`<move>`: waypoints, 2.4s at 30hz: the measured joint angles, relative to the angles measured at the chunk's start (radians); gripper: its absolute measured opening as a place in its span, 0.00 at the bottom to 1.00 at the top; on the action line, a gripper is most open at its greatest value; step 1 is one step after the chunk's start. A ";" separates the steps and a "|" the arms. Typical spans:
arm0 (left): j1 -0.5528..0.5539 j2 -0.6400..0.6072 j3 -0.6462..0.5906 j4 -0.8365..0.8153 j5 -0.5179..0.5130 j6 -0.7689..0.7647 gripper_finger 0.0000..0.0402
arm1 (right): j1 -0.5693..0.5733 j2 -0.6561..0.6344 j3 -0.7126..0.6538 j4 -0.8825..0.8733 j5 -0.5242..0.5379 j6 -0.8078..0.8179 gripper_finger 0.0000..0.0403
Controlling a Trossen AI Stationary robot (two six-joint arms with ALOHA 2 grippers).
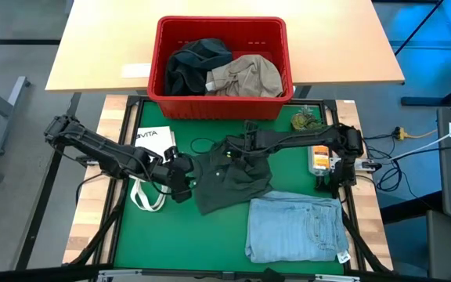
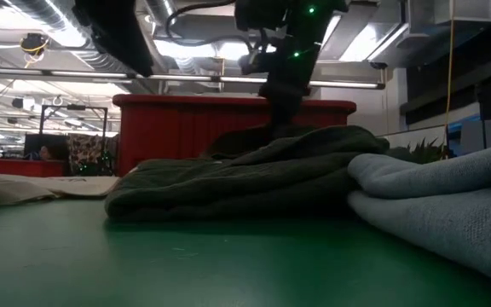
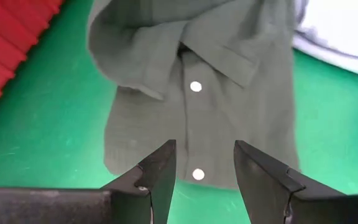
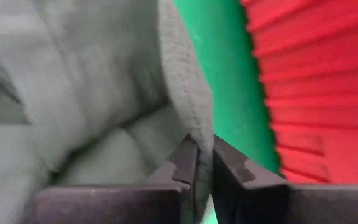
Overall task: Fold Laundry from Bin
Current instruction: Fold the green shirt
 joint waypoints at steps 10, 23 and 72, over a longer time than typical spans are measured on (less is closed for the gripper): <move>0.034 0.198 0.000 0.023 -0.096 -0.085 0.39 | -0.041 -0.004 -0.010 -0.145 0.022 0.002 0.01; 0.128 0.479 0.000 0.094 -0.118 -0.103 0.39 | -0.051 -0.004 -0.010 -0.160 -0.010 -0.001 0.07; 0.114 0.313 0.000 0.076 0.033 -0.060 0.39 | -0.141 -0.002 0.235 -0.353 -0.128 0.031 0.46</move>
